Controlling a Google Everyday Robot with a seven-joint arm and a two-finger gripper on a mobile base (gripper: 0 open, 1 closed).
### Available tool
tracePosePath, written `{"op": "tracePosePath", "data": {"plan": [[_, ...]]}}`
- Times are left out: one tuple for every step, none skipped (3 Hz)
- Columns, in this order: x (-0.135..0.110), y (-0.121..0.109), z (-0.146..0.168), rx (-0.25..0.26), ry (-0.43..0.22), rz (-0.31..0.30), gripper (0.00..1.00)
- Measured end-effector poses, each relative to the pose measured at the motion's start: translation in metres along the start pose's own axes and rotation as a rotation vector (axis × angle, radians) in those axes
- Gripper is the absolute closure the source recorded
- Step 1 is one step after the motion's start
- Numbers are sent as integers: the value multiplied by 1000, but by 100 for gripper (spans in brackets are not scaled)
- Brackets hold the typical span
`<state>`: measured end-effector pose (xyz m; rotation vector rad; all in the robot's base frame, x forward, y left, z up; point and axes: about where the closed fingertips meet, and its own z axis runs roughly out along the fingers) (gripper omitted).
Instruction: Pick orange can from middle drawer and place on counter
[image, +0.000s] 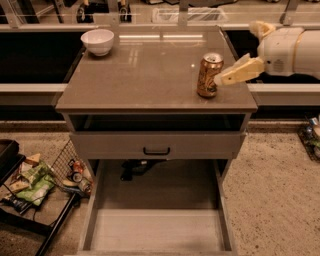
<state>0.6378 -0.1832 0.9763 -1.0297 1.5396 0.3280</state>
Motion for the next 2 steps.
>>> {"op": "tracePosePath", "data": {"plan": [[-18,18,-48,39,35,-170,0],[-21,55,-67,135,44,-279,0]]}}
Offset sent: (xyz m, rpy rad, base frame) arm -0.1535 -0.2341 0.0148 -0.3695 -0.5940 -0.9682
